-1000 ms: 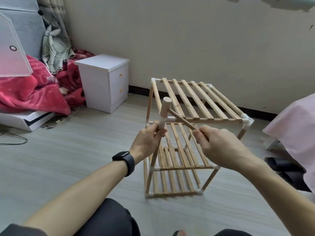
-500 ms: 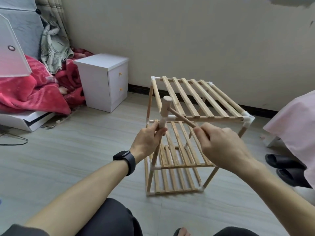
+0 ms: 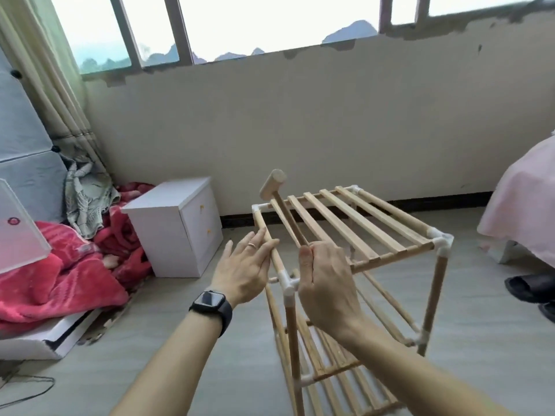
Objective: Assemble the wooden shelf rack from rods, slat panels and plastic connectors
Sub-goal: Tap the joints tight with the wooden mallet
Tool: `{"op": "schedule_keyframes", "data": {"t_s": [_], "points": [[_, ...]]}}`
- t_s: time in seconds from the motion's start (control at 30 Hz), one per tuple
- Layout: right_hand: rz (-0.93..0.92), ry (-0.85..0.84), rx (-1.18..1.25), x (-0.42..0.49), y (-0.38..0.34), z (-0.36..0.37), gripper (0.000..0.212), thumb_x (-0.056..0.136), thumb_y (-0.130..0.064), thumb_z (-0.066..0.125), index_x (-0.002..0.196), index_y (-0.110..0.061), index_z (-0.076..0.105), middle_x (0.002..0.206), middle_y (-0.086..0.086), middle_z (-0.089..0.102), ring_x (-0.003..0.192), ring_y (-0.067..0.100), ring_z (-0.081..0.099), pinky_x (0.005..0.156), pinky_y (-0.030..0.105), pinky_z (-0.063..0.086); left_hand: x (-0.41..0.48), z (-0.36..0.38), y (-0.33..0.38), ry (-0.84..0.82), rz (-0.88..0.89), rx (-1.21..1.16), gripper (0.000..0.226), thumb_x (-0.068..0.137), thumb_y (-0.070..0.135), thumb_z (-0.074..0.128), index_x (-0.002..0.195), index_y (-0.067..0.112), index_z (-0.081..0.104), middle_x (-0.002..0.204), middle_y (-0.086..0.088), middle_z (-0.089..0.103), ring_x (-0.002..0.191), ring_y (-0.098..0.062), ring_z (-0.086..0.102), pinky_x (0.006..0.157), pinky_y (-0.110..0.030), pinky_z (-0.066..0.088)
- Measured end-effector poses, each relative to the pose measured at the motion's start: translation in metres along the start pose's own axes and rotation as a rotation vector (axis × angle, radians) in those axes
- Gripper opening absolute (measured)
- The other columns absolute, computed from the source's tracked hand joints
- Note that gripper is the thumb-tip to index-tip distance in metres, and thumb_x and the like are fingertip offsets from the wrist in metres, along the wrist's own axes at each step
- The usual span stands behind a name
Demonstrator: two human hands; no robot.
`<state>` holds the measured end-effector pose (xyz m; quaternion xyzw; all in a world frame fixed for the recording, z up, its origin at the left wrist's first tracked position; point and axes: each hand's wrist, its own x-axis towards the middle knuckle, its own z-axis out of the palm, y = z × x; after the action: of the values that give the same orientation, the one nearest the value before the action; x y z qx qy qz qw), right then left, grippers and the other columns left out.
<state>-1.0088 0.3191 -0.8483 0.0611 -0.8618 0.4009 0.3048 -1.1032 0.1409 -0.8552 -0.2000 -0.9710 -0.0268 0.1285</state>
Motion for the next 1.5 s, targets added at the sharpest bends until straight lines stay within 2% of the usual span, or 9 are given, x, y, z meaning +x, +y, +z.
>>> {"op": "schedule_keyframes", "data": {"t_s": [0.27,0.4,0.5,0.67,0.77,0.97,1.1,1.27,1.5], "points": [[-0.042,0.012,-0.062,0.008,0.044,0.011,0.036,0.104,-0.044,0.024,0.079,-0.027,0.044,0.077,-0.01,0.044,0.075,0.011,0.04,0.073,0.029,0.036,0.003,0.012,0.008,-0.034,0.087,-0.024,0.056,0.103,0.051,0.006,0.156,0.037,0.02,0.168,0.013,-0.005,0.154,-0.008,-0.01,0.126,-0.051,0.0],[0.049,-0.003,0.118,0.026,0.069,-0.021,0.043,0.103,-0.046,0.028,0.076,-0.022,0.05,0.073,-0.003,0.051,0.071,0.014,0.049,0.07,0.03,0.041,-0.002,0.012,0.039,0.082,0.112,-0.045,0.054,0.103,0.052,0.014,0.146,0.033,0.04,0.159,0.002,0.035,0.153,-0.02,0.02,0.124,-0.049,0.013],[0.141,-0.08,0.221,0.042,0.088,-0.062,0.043,0.103,-0.043,0.032,0.074,-0.02,0.054,0.07,-0.001,0.056,0.061,0.005,0.05,0.06,0.018,0.039,-0.008,0.009,0.071,0.226,0.174,-0.01,0.039,0.103,0.052,0.037,0.128,0.032,0.059,0.126,-0.002,0.058,0.122,-0.025,0.053,0.108,-0.044,0.036],[0.304,-0.08,-0.35,0.053,0.098,-0.111,0.038,0.109,-0.041,0.027,0.089,-0.025,0.056,0.09,-0.001,0.06,0.085,0.021,0.056,0.067,0.035,0.039,-0.015,0.006,0.145,0.24,0.066,0.05,0.052,0.094,0.072,0.026,0.108,0.037,0.061,0.106,0.0,0.055,0.099,-0.021,0.048,0.085,-0.04,0.042],[0.257,0.109,-0.303,0.027,0.088,-0.104,0.042,0.108,-0.045,0.023,0.093,-0.021,0.054,0.089,-0.006,0.053,0.097,0.019,0.05,0.084,0.042,0.042,-0.011,0.003,0.184,0.24,0.011,-0.006,0.053,0.091,0.074,0.033,0.101,0.034,0.066,0.1,-0.002,0.063,0.1,-0.024,0.052,0.084,-0.042,0.042],[0.154,0.153,-0.305,-0.001,0.094,-0.082,0.04,0.109,-0.039,0.026,0.077,-0.027,0.046,0.068,-0.011,0.05,0.069,0.015,0.049,0.08,0.043,0.041,-0.023,0.015,0.167,0.41,0.246,-0.008,0.027,0.097,0.039,0.053,0.12,0.027,0.064,0.121,-0.002,0.064,0.114,-0.023,0.055,0.098,-0.04,0.04],[0.026,0.173,-0.213,0.0,0.101,-0.076,0.038,0.106,-0.042,0.027,0.072,-0.03,0.042,0.062,-0.011,0.047,0.062,0.008,0.045,0.073,0.037,0.031,-0.051,0.023,0.098,0.662,-0.005,-0.106,0.071,0.083,0.046,0.064,0.145,0.019,0.044,0.146,-0.008,0.044,0.132,-0.025,0.042,0.103,-0.043,0.035],[0.074,-0.008,0.028,0.016,0.079,-0.081,0.036,0.11,-0.032,0.037,0.085,-0.016,0.057,0.076,0.003,0.059,0.071,0.019,0.055,0.071,0.045,0.049,-0.081,0.041,0.059,0.212,-0.393,-0.918,0.041,0.096,0.051,0.058,0.132,0.034,0.048,0.125,0.016,0.055,0.125,-0.014,0.054,0.09,-0.026,0.041],[-0.143,-0.316,-0.023,-0.016,0.025,-0.072,0.027,0.105,-0.04,0.044,0.093,-0.025,0.062,0.057,-0.003,0.059,0.042,0.01,0.05,0.039,0.023,0.038,-0.074,0.047,0.058,0.184,-0.372,-0.984,0.033,0.096,0.066,0.04,0.11,0.041,0.055,0.098,0.018,0.067,0.086,0.008,0.063,0.066,-0.014,0.051]]}}
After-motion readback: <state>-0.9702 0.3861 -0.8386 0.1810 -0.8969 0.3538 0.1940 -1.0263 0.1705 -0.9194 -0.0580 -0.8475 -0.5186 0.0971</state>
